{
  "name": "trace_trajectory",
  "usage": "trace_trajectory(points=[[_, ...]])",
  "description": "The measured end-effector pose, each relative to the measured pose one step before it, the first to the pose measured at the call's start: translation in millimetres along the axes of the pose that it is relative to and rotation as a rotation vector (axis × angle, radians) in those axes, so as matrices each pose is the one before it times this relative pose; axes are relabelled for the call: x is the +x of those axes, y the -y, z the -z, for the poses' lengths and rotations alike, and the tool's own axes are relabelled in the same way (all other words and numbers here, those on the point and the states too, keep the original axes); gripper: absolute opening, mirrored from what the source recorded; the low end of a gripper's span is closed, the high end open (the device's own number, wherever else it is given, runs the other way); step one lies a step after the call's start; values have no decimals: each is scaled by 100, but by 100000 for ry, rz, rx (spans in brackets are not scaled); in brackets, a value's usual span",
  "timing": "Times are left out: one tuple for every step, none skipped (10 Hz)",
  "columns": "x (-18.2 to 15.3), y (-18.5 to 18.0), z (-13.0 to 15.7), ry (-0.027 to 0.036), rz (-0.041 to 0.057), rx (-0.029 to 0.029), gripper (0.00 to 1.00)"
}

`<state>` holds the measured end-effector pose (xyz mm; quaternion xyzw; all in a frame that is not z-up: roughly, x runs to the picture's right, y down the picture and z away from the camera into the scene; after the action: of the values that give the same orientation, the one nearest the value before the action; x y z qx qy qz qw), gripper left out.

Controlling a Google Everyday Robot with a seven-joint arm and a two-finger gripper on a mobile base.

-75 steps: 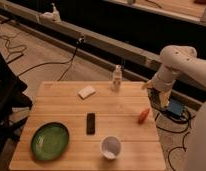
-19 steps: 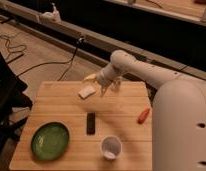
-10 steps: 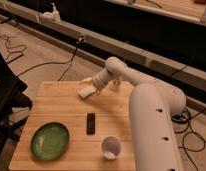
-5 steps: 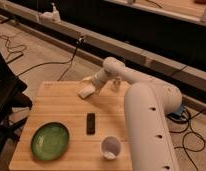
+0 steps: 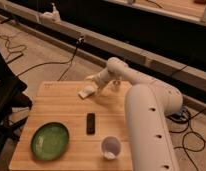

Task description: Place the white sponge in the ceramic cup

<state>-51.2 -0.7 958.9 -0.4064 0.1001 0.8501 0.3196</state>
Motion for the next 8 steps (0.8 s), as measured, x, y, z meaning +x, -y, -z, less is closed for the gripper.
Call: trace_trajectory(points=[[-38, -68, -349, -46, -106, -144, 78], [32, -71, -510, -91, 283, 388, 78], [71, 80, -593, -269, 185, 703, 78], [12, -3, -365, -171, 37, 153, 78], [13, 84, -562, -355, -31, 235, 78], [-15, 18, -595, -358, -45, 145, 78], [118, -227, -506, -488, 561, 149, 78], [116, -297, -397, -547, 736, 98, 78]])
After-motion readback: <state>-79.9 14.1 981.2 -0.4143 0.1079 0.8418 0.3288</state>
